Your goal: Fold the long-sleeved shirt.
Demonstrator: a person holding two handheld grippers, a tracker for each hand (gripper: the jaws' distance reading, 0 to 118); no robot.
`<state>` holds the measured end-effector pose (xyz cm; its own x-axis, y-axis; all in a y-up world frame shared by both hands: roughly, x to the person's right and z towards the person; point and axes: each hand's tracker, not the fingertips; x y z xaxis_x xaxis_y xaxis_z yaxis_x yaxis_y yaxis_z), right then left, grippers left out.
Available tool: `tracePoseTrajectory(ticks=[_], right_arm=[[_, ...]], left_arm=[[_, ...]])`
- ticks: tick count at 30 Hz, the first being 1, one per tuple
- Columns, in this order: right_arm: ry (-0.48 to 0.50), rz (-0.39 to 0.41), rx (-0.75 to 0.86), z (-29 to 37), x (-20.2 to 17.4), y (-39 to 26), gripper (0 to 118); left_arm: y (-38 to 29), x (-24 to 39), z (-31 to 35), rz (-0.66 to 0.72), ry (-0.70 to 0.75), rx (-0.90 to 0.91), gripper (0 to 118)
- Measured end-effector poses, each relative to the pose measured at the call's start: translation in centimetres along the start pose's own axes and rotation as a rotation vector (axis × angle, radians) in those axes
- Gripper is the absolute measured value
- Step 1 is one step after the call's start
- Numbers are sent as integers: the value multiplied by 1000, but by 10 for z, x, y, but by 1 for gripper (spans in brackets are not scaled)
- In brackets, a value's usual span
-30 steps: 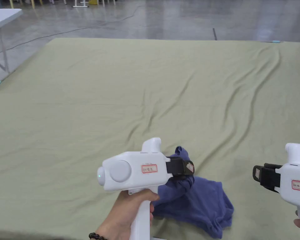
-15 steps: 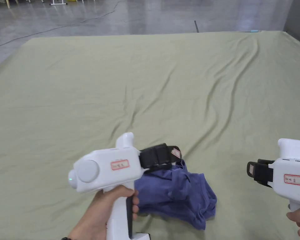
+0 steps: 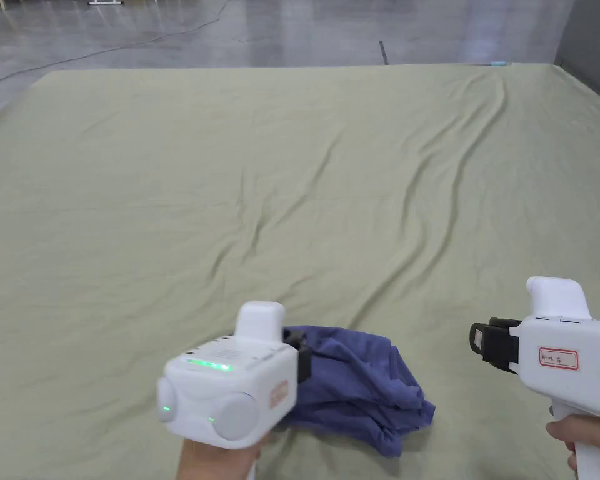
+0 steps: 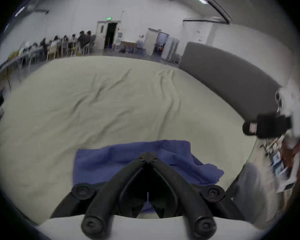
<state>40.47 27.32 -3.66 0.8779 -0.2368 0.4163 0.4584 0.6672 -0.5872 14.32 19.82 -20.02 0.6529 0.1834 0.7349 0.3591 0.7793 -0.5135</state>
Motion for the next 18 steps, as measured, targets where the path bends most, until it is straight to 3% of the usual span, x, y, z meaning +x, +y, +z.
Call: tracePoseTrajectory(ticks=[7, 14, 18], right_arm=[[-24, -19, 3, 10, 13, -2, 3], [-47, -33, 5, 14, 21, -4, 3], [57, -62, 4, 2, 6, -1, 3]], left_arm=[[-26, 67, -67, -109, -59, -156, 0], [-14, 84, -71, -125, -118, -204, 0], [2, 53, -34, 55, -221, -110, 0]])
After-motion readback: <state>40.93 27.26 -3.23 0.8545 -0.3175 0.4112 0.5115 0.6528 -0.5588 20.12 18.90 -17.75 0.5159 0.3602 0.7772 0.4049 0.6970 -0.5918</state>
